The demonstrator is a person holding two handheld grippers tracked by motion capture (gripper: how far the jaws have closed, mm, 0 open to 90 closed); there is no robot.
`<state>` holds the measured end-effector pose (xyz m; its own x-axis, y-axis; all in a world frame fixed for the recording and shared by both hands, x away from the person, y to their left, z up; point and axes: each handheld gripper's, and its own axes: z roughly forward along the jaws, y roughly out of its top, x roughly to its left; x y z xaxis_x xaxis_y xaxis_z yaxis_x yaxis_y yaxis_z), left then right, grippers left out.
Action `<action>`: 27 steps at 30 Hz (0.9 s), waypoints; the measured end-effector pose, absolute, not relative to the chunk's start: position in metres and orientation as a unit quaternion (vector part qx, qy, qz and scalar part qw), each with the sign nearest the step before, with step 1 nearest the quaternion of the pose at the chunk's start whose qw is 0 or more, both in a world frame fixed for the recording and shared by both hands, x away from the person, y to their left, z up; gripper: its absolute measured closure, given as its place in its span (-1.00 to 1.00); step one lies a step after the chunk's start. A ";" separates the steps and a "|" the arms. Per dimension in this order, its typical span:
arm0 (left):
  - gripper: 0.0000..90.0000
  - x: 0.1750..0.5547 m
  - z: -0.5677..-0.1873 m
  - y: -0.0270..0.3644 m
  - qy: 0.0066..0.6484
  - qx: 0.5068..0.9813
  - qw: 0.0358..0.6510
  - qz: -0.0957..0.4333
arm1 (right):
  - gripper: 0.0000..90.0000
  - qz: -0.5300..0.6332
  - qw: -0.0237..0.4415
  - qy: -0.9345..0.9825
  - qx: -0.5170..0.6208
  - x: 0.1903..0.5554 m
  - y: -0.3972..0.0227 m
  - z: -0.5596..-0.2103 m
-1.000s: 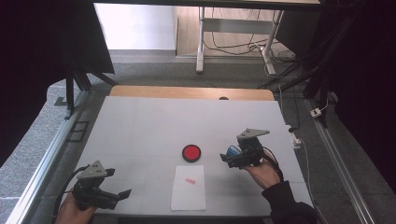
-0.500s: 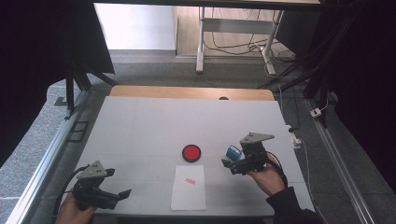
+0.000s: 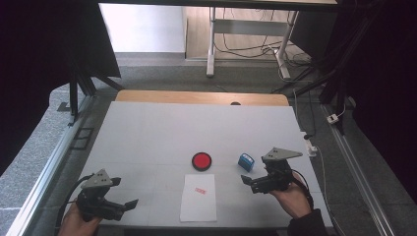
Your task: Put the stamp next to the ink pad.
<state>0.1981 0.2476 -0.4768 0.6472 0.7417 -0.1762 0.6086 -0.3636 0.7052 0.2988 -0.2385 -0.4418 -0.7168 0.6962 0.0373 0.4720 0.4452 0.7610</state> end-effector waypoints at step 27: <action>-0.97 0.198 -0.477 0.249 0.414 0.818 0.389 0.086 | -1.00 0.394 0.161 0.813 0.396 0.259 -0.282 -0.446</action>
